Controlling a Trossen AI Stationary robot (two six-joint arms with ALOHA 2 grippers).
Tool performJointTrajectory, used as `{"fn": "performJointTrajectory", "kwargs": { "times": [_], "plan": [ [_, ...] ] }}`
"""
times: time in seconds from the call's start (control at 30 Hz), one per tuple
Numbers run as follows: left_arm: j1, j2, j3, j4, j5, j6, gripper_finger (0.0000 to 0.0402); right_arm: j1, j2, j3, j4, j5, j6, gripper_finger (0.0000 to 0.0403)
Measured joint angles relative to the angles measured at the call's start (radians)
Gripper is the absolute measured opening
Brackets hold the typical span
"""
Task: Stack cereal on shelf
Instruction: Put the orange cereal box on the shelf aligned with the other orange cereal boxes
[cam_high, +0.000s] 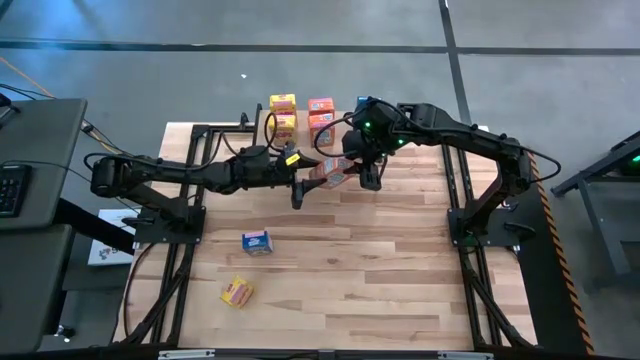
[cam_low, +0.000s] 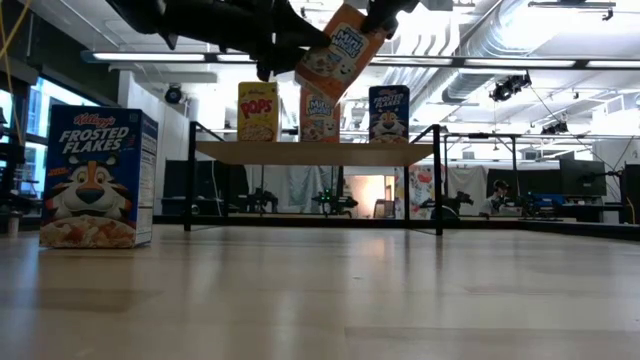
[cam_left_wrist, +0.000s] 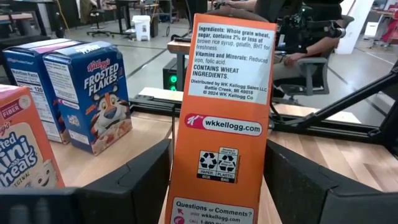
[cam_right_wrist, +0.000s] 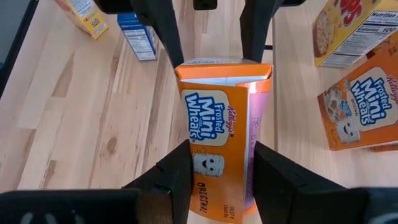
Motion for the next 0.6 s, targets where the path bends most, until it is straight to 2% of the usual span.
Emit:
{"fn": "performJointTrajectory", "kwargs": {
  "times": [0.6],
  "plan": [
    [0.000, 0.000, 0.000, 0.000, -0.005, 0.004, 0.0194, 0.000, 0.000, 0.000, -0.001, -0.002, 0.019, 0.0130]
  ]
}}
